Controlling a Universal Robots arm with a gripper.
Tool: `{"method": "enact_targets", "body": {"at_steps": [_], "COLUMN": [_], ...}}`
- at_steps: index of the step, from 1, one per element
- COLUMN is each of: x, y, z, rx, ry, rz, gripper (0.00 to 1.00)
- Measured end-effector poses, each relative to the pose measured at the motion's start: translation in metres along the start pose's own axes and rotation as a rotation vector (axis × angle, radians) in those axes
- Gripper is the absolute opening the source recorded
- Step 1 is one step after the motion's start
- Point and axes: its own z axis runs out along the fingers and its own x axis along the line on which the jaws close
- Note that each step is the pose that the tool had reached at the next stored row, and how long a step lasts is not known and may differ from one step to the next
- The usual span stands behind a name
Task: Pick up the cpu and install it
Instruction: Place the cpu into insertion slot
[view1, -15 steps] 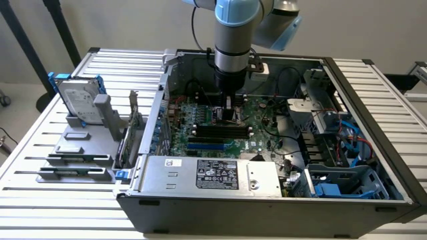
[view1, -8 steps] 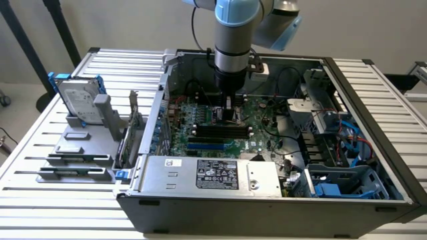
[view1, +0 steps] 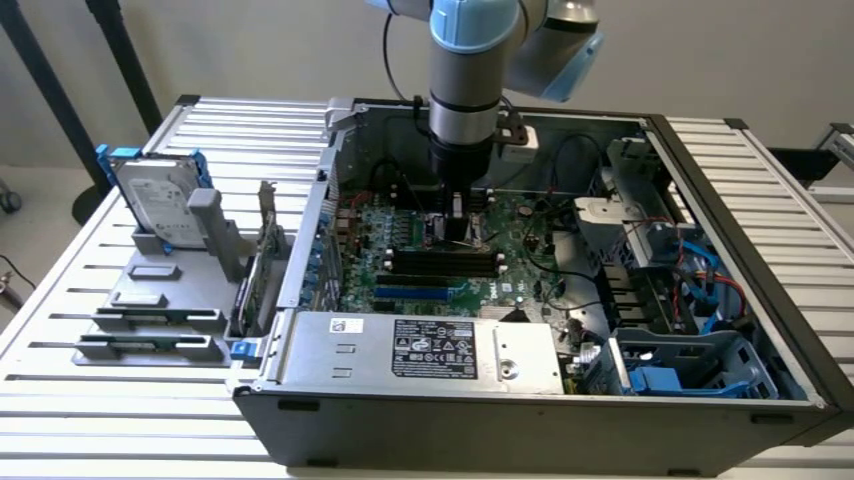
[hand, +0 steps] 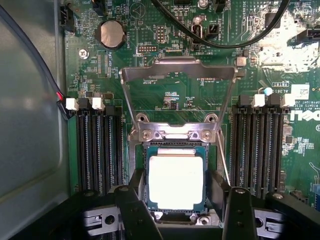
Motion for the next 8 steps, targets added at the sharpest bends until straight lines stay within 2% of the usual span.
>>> {"method": "enact_targets", "body": {"at_steps": [8], "x": [0.001], "y": [0.0000], "z": [-0.0174], "rx": [-0.0001], "ry": [0.0001], "rz": [0.000], "gripper": [0.62]}}
